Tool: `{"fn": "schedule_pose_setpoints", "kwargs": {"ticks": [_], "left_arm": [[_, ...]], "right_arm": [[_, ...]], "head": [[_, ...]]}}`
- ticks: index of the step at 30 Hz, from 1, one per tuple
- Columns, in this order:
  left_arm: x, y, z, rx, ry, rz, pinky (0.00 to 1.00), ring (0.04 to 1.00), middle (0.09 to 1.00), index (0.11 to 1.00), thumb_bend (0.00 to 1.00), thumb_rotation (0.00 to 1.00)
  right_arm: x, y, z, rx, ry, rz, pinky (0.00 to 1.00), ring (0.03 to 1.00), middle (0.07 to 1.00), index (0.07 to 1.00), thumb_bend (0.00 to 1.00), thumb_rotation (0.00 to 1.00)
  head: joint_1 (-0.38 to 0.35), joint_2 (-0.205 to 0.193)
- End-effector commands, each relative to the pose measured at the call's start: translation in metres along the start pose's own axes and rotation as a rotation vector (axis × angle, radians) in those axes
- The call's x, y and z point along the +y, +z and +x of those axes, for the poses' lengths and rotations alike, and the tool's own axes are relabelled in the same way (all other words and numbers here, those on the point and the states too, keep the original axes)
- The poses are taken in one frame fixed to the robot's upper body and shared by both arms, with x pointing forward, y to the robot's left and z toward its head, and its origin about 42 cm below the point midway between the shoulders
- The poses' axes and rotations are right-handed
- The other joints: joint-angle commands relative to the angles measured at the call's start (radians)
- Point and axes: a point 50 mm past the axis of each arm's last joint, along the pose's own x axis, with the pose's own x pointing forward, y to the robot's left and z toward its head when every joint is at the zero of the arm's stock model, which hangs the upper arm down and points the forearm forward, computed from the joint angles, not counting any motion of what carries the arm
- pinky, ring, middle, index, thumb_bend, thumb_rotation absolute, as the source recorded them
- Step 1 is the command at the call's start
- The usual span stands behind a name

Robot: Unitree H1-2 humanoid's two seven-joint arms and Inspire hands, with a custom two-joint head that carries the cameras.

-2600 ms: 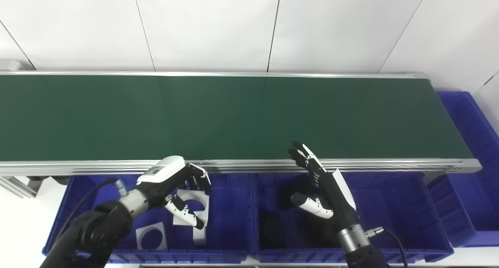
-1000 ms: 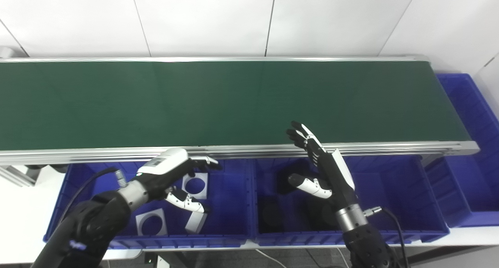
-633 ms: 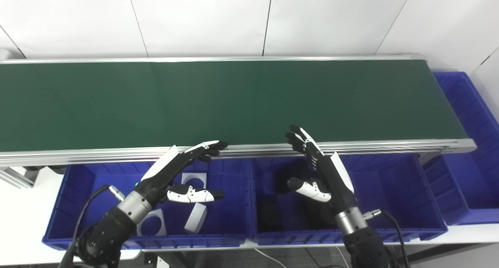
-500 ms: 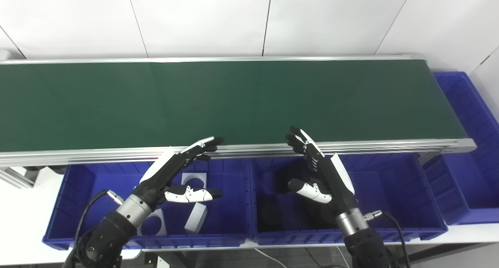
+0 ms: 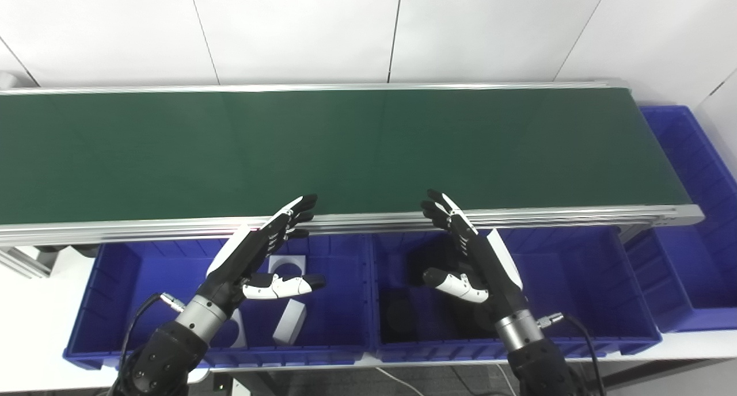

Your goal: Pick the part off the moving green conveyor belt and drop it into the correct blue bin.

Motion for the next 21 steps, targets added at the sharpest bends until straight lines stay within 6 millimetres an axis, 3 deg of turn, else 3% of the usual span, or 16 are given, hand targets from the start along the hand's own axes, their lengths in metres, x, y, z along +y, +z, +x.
{"fn": "schedule_pose_setpoints", "kwargs": {"ticks": [1, 8, 14, 21], "left_arm": [[0.001, 0.004, 0.000, -0.035, 0.022, 0.024, 0.84, 0.930, 0.973, 0.967, 0.79, 0.35], [-0.006, -0.002, -0.002, -0.038, 0.040, -0.004, 0.85, 0.934, 0.983, 0.981, 0.79, 0.35], [-0.015, -0.006, -0.002, -0.031, 0.062, -0.013, 0.88, 0.954, 0.988, 0.984, 0.81, 0.35], [-0.017, -0.012, -0.003, -0.043, 0.078, -0.022, 0.88, 0.959, 0.999, 0.988, 0.80, 0.35]], "right_arm": [[-0.003, 0.006, 0.001, -0.031, -0.014, -0.008, 0.88, 0.881, 0.891, 0.952, 0.92, 0.73], [-0.003, 0.000, -0.005, -0.028, -0.005, -0.037, 0.85, 0.876, 0.896, 0.958, 0.89, 0.73], [-0.003, -0.003, -0.008, -0.028, 0.001, -0.024, 0.87, 0.880, 0.896, 0.958, 0.90, 0.72], [-0.002, -0.005, -0.010, -0.017, 0.011, -0.035, 0.87, 0.891, 0.906, 0.962, 0.92, 0.72]], "head": [[0.004, -0.006], [0.071, -0.066], [0.080, -0.107], [0.083, -0.126]]}}
